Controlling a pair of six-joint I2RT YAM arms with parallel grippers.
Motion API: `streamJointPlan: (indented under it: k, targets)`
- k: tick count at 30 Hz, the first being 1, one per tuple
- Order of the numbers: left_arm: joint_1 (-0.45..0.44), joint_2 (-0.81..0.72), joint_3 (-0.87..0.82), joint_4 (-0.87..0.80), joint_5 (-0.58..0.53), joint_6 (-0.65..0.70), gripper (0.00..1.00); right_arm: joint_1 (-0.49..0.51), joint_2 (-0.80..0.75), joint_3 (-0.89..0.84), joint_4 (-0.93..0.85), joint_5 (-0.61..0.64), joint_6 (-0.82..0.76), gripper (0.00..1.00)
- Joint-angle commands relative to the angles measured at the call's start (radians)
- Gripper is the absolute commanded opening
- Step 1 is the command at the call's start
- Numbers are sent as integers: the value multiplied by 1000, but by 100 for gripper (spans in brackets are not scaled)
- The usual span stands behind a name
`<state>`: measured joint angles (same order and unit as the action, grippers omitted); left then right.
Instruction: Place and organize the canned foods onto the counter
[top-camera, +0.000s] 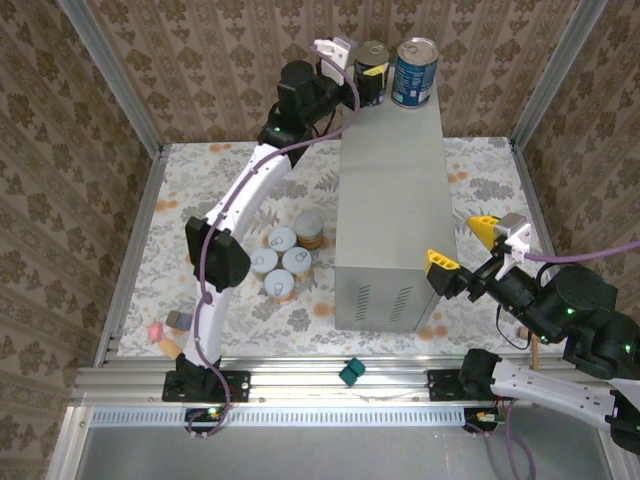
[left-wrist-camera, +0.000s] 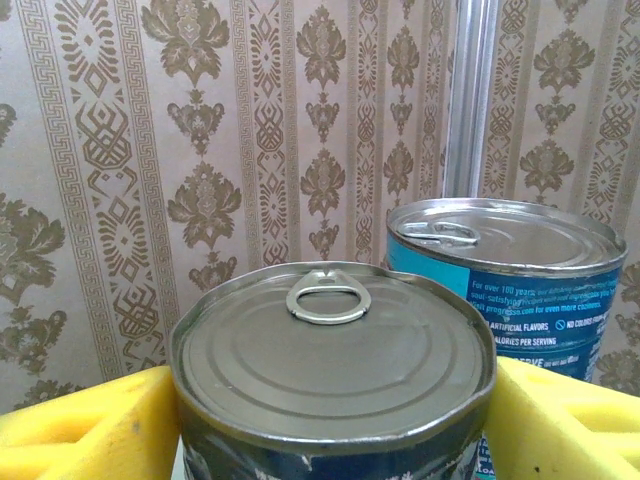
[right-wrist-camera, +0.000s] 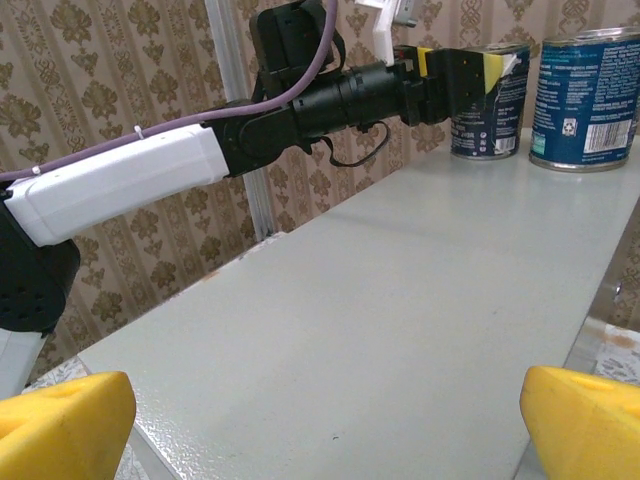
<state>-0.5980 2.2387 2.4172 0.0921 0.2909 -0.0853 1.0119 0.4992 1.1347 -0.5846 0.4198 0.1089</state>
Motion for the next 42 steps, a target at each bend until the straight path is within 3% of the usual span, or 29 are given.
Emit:
streamJointPlan:
  k: [1,12,18,24,26,33,42]
  targets:
    - [21,48,26,-79,8,-7,76,4,-15,-5,-9,32,17,100]
    - [24,62,40,-76,16,-19,77,4,-20,-7,-15,35,22,100]
    - [24,50,46,-72,31,-31,85,3,-18,-11,-11,35,21,100]
    - [24,10,40,-76,43,-38,100,4,-10,-4,-10,29,25,100]
    - [24,-22,15,-76,44,-37,100,4,-8,-3,-10,28,27,100]
    - [27,-258,-260,-64,53,-20,100,4,13,8,-21,31,46,100]
    - [43,-747,-802,-119,-3,-12,100,4,181,132,-61,-27,24,100]
